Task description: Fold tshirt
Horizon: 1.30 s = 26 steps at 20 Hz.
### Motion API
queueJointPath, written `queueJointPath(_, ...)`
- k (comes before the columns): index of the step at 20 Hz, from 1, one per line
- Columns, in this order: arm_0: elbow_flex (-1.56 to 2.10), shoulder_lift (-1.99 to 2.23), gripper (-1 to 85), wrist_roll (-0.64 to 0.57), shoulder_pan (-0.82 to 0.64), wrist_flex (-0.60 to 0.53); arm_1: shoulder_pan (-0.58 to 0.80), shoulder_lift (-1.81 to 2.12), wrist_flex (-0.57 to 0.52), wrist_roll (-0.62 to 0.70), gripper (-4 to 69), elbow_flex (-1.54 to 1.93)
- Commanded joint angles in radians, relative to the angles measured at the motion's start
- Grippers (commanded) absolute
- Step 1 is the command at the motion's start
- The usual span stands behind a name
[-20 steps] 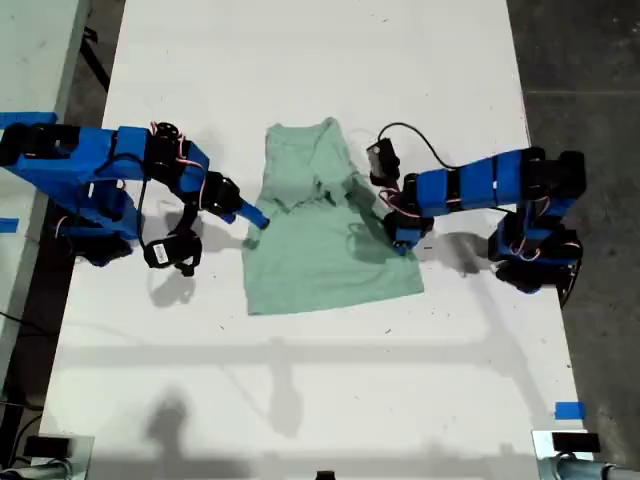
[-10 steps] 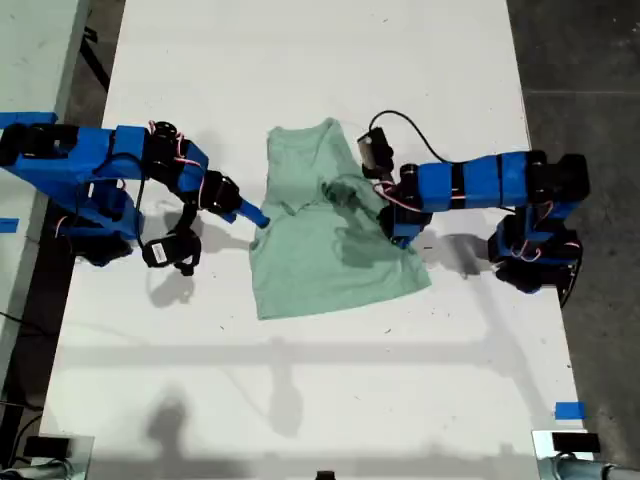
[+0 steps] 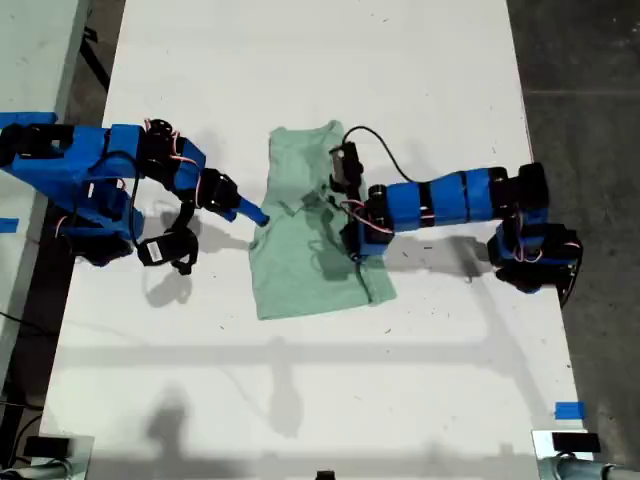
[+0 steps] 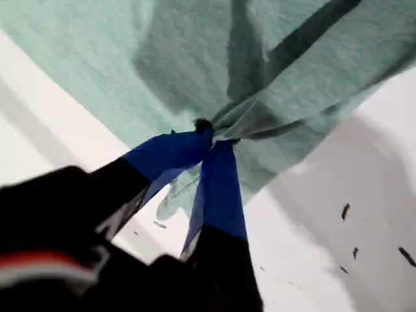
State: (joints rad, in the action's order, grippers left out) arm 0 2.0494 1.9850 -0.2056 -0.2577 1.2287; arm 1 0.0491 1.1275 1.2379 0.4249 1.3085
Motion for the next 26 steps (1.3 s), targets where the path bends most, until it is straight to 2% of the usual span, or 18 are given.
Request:
queueJointPath(1, -0.002, 0.057, 28.5, 0.017, 0.021, -0.008, -0.014, -0.086, 0.023, -0.017, 24.1, -0.170)
queueJointPath(2, 0.003, 0.060, 28.8, 0.017, 0.021, -0.008, -0.012, -0.086, 0.043, -0.002, 29.9, -0.186)
queueJointPath(3, 0.006, 0.061, 29.0, 0.017, 0.021, -0.008, -0.011, -0.084, 0.100, 0.003, 32.6, -0.221)
queueJointPath(6, 0.000, 0.064, 29.4, 0.012, 0.015, -0.005, -0.002, -0.048, 0.350, 0.012, 39.9, -0.365)
queueJointPath(7, -0.002, 0.064, 29.4, 0.012, 0.014, -0.002, 0.000, 0.000, 0.394, 0.038, 43.0, -0.383)
queueJointPath(11, -0.018, 0.064, 28.4, 0.026, 0.028, 0.014, 0.009, 0.285, 0.417, 0.094, 38.3, -0.273)
queueJointPath(15, -0.043, 0.048, 27.7, 0.115, 0.117, 0.018, 0.054, 0.468, 0.414, 0.094, 39.0, -0.060)
queueJointPath(19, -0.046, -0.110, 26.9, 0.233, 0.224, -0.058, 0.077, 0.535, 0.402, 0.098, 39.2, 0.037)
queueJointPath(26, -0.072, -0.330, 25.6, 0.255, 0.224, -0.170, 0.057, 0.548, 0.391, 0.106, 39.1, 0.048)
